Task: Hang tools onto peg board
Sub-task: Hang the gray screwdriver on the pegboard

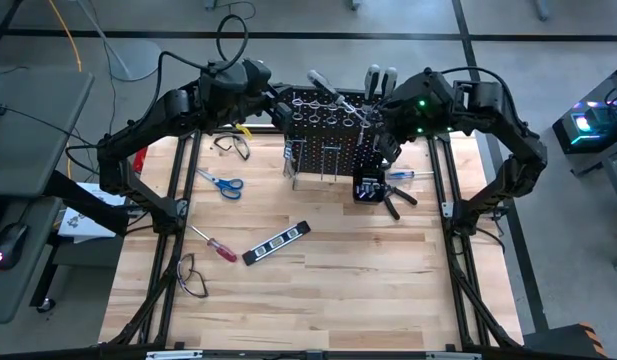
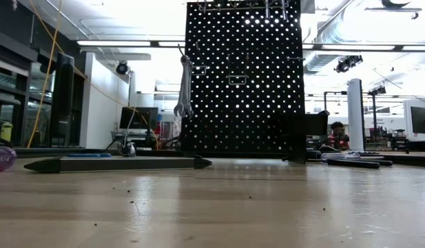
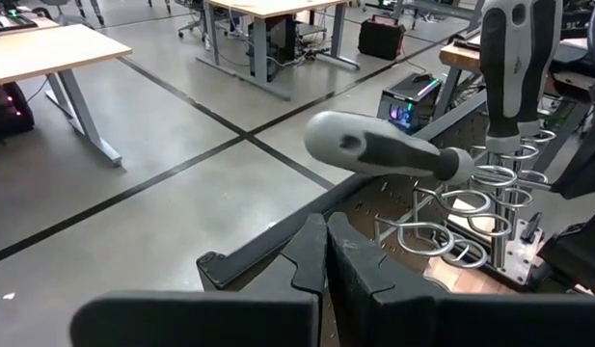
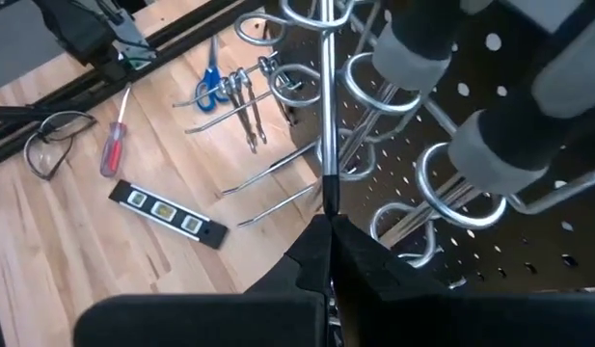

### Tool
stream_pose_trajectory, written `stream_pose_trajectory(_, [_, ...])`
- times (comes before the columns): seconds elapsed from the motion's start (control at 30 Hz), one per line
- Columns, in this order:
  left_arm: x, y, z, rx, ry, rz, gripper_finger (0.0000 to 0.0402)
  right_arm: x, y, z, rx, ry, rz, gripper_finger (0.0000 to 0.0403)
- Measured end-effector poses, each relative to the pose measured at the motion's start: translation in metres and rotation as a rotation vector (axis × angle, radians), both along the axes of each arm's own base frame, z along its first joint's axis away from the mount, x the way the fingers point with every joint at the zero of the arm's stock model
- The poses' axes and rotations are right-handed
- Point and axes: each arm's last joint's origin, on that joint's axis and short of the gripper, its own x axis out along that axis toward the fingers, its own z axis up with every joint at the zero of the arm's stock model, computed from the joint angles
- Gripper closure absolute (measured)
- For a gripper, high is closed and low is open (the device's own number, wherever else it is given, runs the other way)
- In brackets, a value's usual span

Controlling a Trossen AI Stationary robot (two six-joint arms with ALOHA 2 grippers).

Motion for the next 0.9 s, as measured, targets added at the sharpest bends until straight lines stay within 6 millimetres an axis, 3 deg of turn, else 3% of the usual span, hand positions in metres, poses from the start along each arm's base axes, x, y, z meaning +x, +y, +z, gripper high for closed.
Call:
stream_pose_trajectory(0.27, [0.000,0.010,-0.001,0.025,0.009,0.052,0.0402,0.005,-0.001,0.000,-0.004,-0.015,0.000,0.0403])
stream_pose_trajectory(0.6, [0.000,0.033,-0.006,0.152,0.157,0.059,0.0395,0.013,-0.003,0.003,-0.015,-0.076,0.003,0.0403])
stream_pose_trajectory(0.9, [0.011,0.039,-0.005,0.520,0.445,-0.067,0.0313,0.013,-0.003,0.002,-0.009,-0.079,-0.004,0.0403])
